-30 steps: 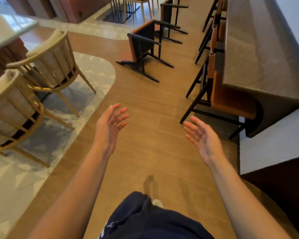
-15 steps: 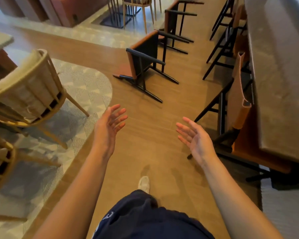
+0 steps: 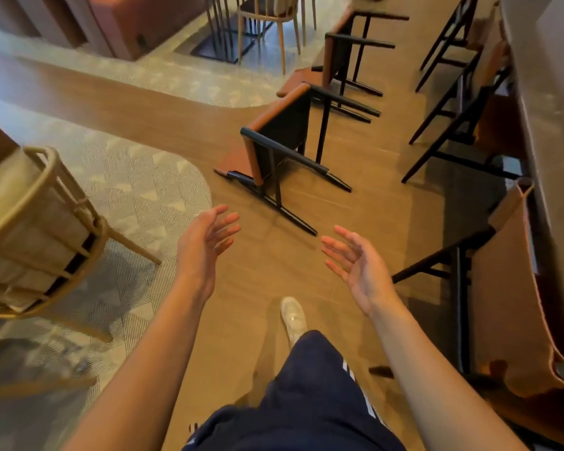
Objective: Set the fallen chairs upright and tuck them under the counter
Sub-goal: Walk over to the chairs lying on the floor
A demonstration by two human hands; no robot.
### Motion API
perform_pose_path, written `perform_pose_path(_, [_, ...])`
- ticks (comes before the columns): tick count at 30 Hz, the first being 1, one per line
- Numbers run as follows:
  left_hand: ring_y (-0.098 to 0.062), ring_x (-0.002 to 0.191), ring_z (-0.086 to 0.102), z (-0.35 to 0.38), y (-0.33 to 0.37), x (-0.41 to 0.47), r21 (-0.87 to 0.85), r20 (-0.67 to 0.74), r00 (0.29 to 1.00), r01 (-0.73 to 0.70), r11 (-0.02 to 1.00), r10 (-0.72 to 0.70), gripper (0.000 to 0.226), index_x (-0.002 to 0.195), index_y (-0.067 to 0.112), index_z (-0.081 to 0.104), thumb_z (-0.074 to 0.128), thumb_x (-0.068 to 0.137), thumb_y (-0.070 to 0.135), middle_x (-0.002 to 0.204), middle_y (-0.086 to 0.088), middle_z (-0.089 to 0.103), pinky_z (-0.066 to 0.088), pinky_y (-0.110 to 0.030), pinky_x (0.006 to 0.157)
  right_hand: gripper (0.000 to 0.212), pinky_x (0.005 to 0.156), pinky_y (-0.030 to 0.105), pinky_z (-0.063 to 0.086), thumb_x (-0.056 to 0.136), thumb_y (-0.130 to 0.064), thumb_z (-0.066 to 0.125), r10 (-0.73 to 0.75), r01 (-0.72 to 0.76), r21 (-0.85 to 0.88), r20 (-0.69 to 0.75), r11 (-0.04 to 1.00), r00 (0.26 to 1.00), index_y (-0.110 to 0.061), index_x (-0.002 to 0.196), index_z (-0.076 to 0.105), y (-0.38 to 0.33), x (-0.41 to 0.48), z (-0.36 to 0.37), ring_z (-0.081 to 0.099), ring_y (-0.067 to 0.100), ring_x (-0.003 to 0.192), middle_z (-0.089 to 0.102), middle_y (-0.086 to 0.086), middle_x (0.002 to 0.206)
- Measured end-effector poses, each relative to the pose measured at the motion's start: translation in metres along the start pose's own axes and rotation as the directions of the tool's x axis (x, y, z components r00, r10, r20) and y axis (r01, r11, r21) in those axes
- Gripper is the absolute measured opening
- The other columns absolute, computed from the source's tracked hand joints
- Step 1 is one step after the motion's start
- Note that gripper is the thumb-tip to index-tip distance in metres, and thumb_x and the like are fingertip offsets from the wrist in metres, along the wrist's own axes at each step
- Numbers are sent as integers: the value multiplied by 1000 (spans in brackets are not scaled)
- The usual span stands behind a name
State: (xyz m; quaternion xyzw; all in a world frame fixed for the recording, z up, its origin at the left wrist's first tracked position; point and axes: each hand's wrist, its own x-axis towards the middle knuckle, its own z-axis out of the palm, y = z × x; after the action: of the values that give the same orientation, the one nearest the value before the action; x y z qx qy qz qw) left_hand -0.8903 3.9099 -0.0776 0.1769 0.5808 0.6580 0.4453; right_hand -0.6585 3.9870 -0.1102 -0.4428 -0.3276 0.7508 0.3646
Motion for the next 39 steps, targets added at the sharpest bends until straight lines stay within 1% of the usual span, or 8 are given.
perform_pose_path(4, [-20,97,65,23,15,79,0,40,999,-23,1000,23,30,118,17,59,41,98,30,110,-7,69,46,-32,85,31,88,35,50,100,-33,42,-1,4,-60,42,998,999,-21,117,65,-34,90,20,67,19,106,72,7,111])
perform_pose_path(13, [-22,96,65,46,66,225,-64,-45,994,-104,993,101,31,117,16,63,43,96,28,107,-7,70,47,-34,84,32,74,31,58,99,-34,46,58,-43,-131,107,990,993,-19,120,65,-113,260,73,69,24,102,72,11,111])
perform_pose_path(17, [-24,97,65,37,82,275,-41,-76,990,-119,992,115,34,119,12,62,45,95,29,110,-10,69,47,-35,85,32,80,35,55,99,-34,46,81,-65,-147,107,987,991,-19,119,66,-124,316,104,68,23,105,72,10,110])
perform_pose_path(21, [-24,94,65,22,99,332,-72,-111,988,-113,991,105,31,114,12,64,42,96,26,106,-9,70,47,-35,84,33,90,40,52,100,-34,45,94,-75,-171,106,982,990,-19,121,64,-123,365,141,67,24,107,72,9,111])
perform_pose_path(23, [-23,90,67,9,109,368,-97,-124,988,-109,989,97,30,111,13,65,41,97,25,103,-9,71,47,-34,82,33,89,38,52,100,-34,44,93,-74,-175,104,982,990,-19,122,64,-120,393,165,67,23,106,72,8,111])
perform_pose_path(28, [-25,90,68,-34,146,469,-113,-79,993,-101,988,92,31,111,11,64,43,95,27,101,-11,73,52,-29,79,31,78,30,54,98,-33,48,63,-56,-120,59,991,996,-18,116,67,-116,471,244,70,18,97,73,9,107])
perform_pose_path(32, [-25,92,68,-80,191,549,-90,-26,997,-69,993,67,31,111,12,64,47,92,28,103,-12,72,49,-33,83,30,77,31,53,99,-32,46,64,-64,-24,11,998,998,-17,113,69,-118,526,316,70,18,95,74,9,104])
perform_pose_path(39, [-24,94,68,-131,263,675,-70,47,995,-83,994,86,32,113,14,64,47,90,28,106,-10,72,51,-30,81,30,69,29,55,98,-29,48,97,-92,124,-33,988,995,-15,117,66,-127,613,414,70,19,91,73,10,103])
